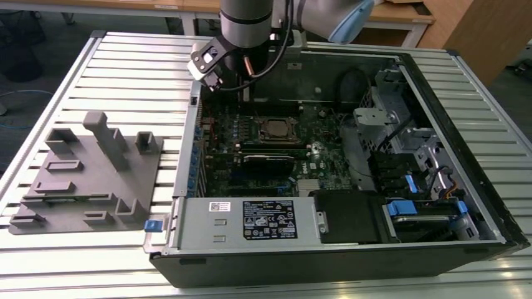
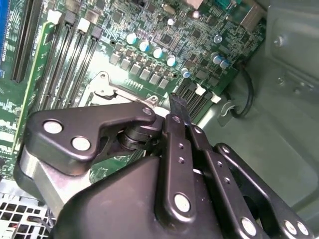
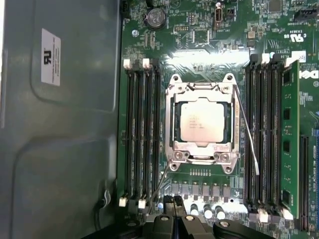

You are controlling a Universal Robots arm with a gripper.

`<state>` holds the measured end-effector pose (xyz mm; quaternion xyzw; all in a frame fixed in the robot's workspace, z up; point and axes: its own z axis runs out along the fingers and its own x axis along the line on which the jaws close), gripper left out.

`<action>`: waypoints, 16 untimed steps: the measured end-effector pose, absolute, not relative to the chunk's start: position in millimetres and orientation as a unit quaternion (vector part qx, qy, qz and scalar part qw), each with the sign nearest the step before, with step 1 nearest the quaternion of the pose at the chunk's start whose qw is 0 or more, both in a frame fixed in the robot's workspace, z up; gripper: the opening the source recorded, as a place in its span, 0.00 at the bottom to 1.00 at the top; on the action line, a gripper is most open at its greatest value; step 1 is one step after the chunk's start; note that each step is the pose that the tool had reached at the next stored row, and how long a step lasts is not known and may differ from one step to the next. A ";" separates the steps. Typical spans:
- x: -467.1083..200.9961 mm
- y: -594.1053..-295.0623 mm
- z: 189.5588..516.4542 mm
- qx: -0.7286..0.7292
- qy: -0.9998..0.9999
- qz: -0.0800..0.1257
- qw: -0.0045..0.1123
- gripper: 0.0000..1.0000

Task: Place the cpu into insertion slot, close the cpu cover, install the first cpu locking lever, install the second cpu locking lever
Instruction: 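Install the first cpu locking lever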

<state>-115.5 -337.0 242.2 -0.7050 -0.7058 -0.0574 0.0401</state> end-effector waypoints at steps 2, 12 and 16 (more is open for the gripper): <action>-119.0 -337.0 242.1 -0.705 -0.706 -0.058 0.040 0.10; -127.6 -337.1 241.8 -0.703 -0.703 -0.084 0.064 0.10; -127.6 -337.0 241.8 -0.703 -0.703 -0.088 0.069 0.10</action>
